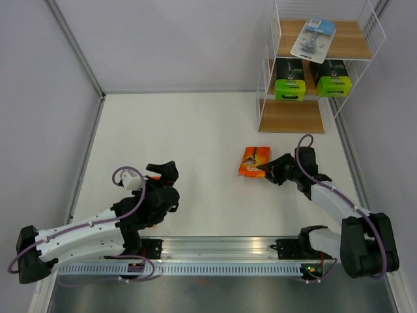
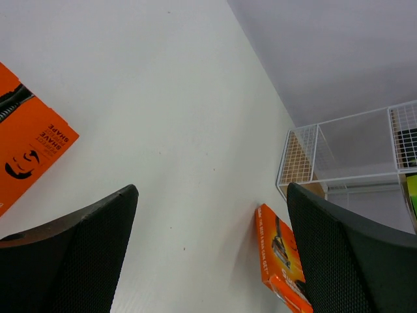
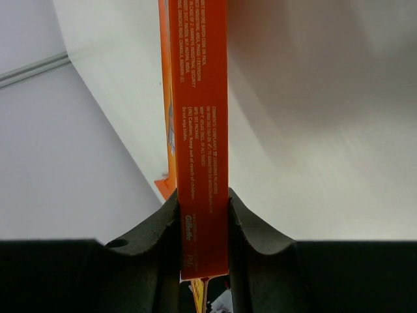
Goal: Place and organize the shaving razors onto the shelf
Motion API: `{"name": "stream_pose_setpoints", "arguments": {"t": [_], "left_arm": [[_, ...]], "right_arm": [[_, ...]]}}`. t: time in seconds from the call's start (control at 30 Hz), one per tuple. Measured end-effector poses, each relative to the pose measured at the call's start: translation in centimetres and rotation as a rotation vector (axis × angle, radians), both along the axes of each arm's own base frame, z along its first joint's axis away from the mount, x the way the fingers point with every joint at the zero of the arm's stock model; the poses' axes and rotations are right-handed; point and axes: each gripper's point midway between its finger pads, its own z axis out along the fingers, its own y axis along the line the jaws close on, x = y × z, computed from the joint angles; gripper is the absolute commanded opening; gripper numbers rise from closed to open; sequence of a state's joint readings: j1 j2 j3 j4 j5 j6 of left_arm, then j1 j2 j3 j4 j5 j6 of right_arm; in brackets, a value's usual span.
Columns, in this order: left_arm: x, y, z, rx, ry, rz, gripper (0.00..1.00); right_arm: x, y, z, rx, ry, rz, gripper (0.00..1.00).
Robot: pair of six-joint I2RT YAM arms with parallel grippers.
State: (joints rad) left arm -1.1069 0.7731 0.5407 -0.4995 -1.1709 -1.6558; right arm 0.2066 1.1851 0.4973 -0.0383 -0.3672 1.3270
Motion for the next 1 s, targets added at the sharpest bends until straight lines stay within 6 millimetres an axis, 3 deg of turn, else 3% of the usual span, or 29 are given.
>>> {"name": "stream_pose_setpoints", "arguments": {"t": [0.17,0.3,0.43,0.73,1.0], "left_arm": [[-0.6,1.1,-0.6,0.012,-0.001,-0.009,1.0],[-0.9,1.5,-1.5,0.036,0.013,-0.022,1.0],[-1.1,1.3,-2.1,0.062,0.036,-0.047,1.0],[-1.3,1.0,-2.7,0.108,0.06,-0.077,1.0],[-1.4,0.9,-2.8,0.187,0.082,-0.117,1.0]], "right_arm": [[-0.2,-4.2,-0.9,-0.096,-0.076,0.059,0.25],[0.7,-6.1,-1.5,-0.21,-0.161,0.158,0.23],[1.7,-7.3,-1.4,-0.298,-0.231,0.239,0.25],[5.3,-9.1,1.7,-0.373,-0.429,0.245,0.27],[7.6,-10.1,-1.7,-0.348,-0.389,0.211,0.25]]}}
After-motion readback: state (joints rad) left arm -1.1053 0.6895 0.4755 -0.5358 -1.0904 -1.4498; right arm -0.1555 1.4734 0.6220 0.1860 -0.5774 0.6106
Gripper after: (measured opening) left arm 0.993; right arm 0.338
